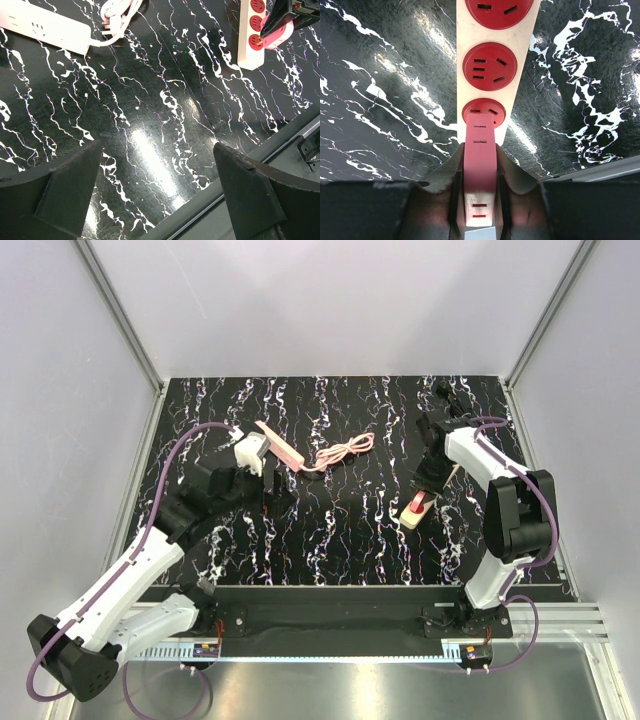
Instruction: Insert the plug
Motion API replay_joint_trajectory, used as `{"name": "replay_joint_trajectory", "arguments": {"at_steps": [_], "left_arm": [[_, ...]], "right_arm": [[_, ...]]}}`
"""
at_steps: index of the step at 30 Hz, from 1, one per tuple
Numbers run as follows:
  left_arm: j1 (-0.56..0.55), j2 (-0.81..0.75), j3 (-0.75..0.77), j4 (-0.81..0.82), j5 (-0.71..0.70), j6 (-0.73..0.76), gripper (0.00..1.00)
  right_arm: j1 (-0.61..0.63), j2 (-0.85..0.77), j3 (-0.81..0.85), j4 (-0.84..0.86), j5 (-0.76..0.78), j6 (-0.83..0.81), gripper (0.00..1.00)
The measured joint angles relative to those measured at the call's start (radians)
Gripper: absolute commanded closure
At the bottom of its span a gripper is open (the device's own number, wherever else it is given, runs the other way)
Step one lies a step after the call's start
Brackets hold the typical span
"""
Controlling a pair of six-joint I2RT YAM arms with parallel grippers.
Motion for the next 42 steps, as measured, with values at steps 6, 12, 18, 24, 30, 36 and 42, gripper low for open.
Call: {"name": "replay_joint_trajectory", "arguments": {"at_steps": [6, 12, 18, 24, 30, 36, 42], "left_arm": [[0.000, 0.000, 0.000, 0.000, 0.000, 0.000, 0.01], [0.000, 0.000, 0.000, -0.001, -0.006, 0.000, 0.01], [0.000, 0.000, 0.000, -0.002, -0.008, 0.000, 0.01], [0.000, 0.000, 0.000, -0.003, -0.011, 0.001, 0.01], [0.000, 0.000, 0.000, -0.006, -0.011, 0.007, 0.01], [0.000, 0.000, 0.000, -0.009, -0.011, 0.007, 0.01], [0.000, 0.000, 0.000, -0.012, -0.011, 0.007, 0.01]], "right_arm": [[0.000, 0.003, 0.000, 0.000, 0.000, 0.000, 1.00], [0.000, 0.020, 0.001, 0.003, 0.000, 0.000, 1.00], [0.000, 0.021, 0.001, 0.004, 0.000, -0.005, 1.00], [0.000, 0.026, 0.005, 0.003, 0.005, -0.007, 1.00], [0.000, 0.026, 0.005, 0.003, 0.007, -0.003, 1.00], [0.000, 0.026, 0.012, -0.004, 0.007, 0.000, 1.00], [0.000, 0.026, 0.037, -0.004, 0.016, 0.001, 1.00]]}}
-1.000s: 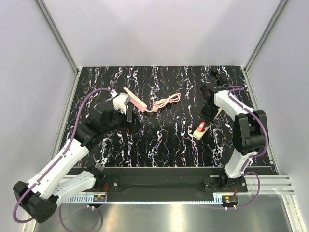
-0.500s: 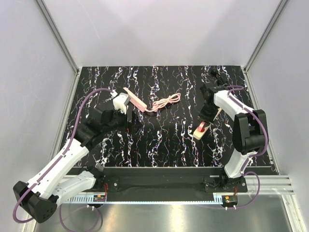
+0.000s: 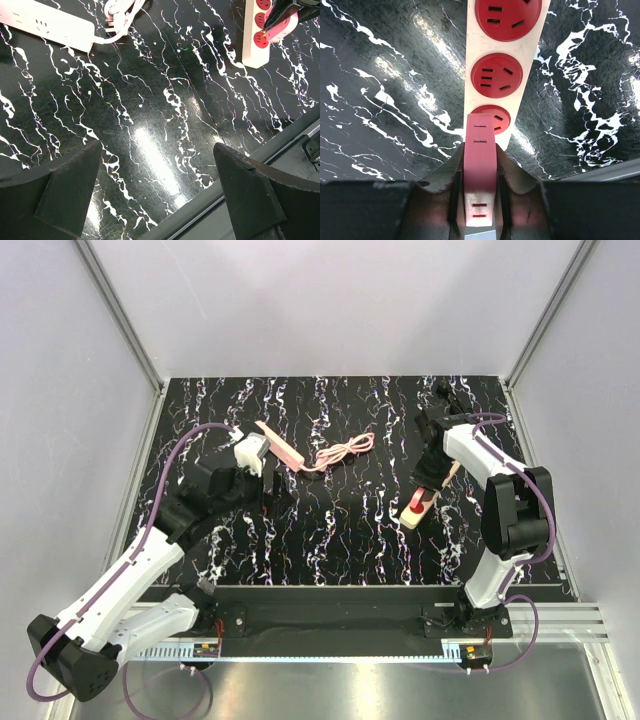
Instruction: Insert the plug
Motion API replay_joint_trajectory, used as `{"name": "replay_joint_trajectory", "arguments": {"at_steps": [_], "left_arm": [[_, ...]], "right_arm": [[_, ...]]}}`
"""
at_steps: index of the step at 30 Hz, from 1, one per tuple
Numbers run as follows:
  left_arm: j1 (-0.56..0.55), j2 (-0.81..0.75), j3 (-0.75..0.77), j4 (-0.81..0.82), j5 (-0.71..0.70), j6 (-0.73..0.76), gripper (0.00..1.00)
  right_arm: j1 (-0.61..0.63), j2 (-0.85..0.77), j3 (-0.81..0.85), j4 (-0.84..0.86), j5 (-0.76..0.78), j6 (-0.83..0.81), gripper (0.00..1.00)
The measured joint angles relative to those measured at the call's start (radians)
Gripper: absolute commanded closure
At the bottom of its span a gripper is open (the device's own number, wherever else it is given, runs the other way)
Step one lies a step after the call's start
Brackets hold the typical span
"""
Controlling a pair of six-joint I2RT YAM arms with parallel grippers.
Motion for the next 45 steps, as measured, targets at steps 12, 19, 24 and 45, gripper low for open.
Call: {"name": "replay_joint_trajectory", "arguments": {"at_steps": [12, 19, 24, 45], "left_arm": [[0.000, 0.000, 0.000, 0.000, 0.000, 0.000, 0.01], [0.000, 0.000, 0.000, 0.000, 0.000, 0.000, 0.01], [0.000, 0.000, 0.000, 0.000, 0.000, 0.000, 0.01], [0.000, 0.000, 0.000, -0.001, -0.004, 0.000, 0.01]], "right_arm": [[0.000, 0.000, 0.000, 0.000, 0.009, 0.000, 1.00], [0.000, 0.000, -0.016, 0.002, 0.006, 0.000, 1.00], [-0.001, 0.000, -0.028, 0.008, 0.004, 0.000, 1.00], [0.002, -0.021, -0.074, 0.063, 0.000, 0.032, 1.00]]}}
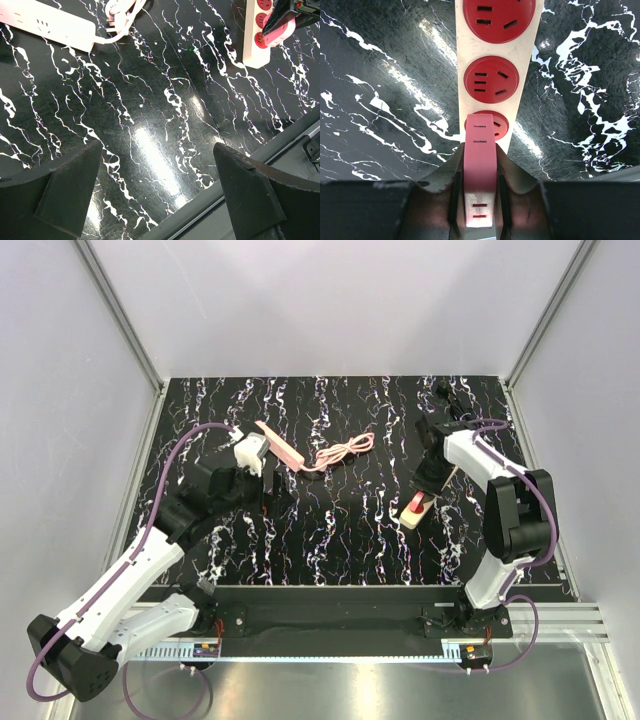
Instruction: Insert the plug
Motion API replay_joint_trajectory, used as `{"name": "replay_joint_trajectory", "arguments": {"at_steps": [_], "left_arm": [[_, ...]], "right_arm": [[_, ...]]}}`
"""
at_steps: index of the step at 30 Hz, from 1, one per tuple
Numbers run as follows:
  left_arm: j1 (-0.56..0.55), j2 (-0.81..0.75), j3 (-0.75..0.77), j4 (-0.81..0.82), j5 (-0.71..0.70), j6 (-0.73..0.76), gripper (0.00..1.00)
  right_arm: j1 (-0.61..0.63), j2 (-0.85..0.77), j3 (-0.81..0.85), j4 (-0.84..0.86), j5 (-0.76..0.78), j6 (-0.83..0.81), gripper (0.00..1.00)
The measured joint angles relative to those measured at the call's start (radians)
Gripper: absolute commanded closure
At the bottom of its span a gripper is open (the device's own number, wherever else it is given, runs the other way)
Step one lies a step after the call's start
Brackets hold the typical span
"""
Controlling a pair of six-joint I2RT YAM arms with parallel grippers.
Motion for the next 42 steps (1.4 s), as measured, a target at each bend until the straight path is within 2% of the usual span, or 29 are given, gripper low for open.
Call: {"name": "replay_joint_trajectory", "arguments": {"at_steps": [10, 17, 40, 42], "left_arm": [[0.000, 0.000, 0.000, 0.000, 0.000, 0.000, 0.01], [0.000, 0.000, 0.000, 0.000, 0.000, 0.000, 0.01], [0.000, -0.001, 0.000, 0.000, -0.004, 0.001, 0.01], [0.000, -0.005, 0.000, 0.000, -0.007, 0.002, 0.01]], "right_arm": [[0.048, 0.000, -0.021, 0.021, 0.063, 0.013, 1.00], [0.050, -0.025, -0.077, 0.086, 0.066, 0.043, 1.00], [0.061, -0.030, -0.109, 0.113, 0.089, 0.082, 1.00], [0.062, -0.029, -0.100, 0.108, 0.090, 0.082, 0.87]]}}
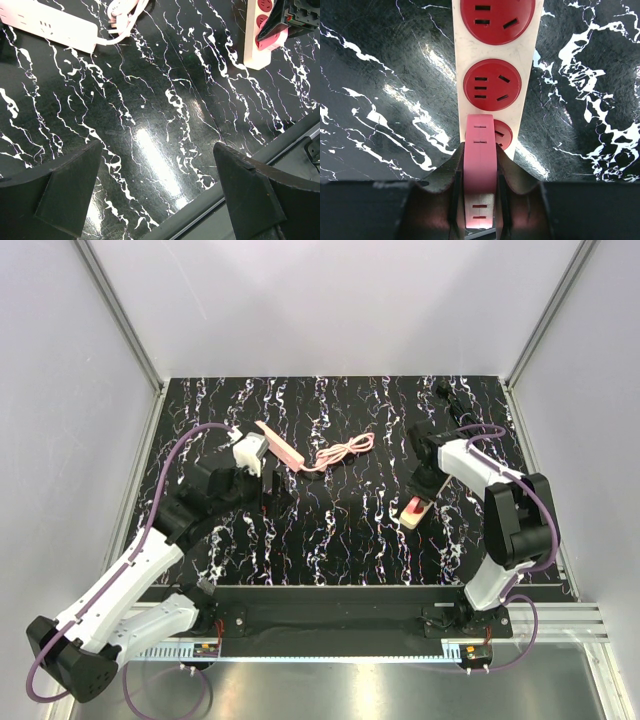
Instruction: Insert the plug
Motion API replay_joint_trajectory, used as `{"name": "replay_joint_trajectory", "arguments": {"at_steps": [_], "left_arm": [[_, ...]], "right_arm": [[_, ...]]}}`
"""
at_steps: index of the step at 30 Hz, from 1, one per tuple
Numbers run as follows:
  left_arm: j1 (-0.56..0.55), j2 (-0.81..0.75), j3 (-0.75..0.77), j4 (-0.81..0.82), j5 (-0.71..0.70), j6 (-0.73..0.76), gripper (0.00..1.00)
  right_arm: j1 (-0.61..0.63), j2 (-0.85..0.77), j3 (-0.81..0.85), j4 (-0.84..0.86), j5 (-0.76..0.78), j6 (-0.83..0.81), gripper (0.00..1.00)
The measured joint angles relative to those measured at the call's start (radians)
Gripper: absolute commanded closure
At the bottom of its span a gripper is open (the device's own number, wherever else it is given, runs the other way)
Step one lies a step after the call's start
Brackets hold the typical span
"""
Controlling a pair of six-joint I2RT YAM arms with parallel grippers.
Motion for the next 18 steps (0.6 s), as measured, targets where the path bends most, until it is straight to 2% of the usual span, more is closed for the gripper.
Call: {"name": "replay_joint_trajectory", "arguments": {"at_steps": [2, 3, 8, 9, 11, 12, 13, 18], "left_arm": [[0.000, -0.004, 0.000, 0.000, -0.003, 0.002, 0.01], [0.000, -0.006, 0.000, 0.000, -0.004, 0.002, 0.01], [0.000, -0.008, 0.000, 0.000, -0.009, 0.002, 0.01], [0.000, -0.008, 0.000, 0.000, -0.011, 0.002, 0.01], [0.000, -0.008, 0.000, 0.000, -0.013, 0.002, 0.01], [0.000, -0.008, 0.000, 0.000, -0.014, 0.003, 0.01], [0.000, -0.008, 0.000, 0.000, -0.015, 0.003, 0.01], [0.000, -0.010, 0.000, 0.000, -0.018, 0.013, 0.01]], "right_arm": [[0.000, 0.001, 0.018, -0.016, 0.000, 0.000, 0.73], [0.000, 0.003, 0.025, -0.024, -0.001, -0.001, 0.57], [0.004, 0.027, 0.039, -0.069, -0.031, -0.005, 0.26], [0.002, 0.026, 0.058, -0.097, -0.031, -0.010, 0.16], [0.000, 0.025, 0.106, -0.132, -0.030, -0.021, 0.11], [-0.004, 0.023, 0.138, -0.150, -0.030, -0.030, 0.04], [-0.009, 0.015, 0.174, -0.162, -0.029, -0.040, 0.02], [-0.039, -0.087, 0.290, -0.223, -0.031, -0.106, 0.00]]}}
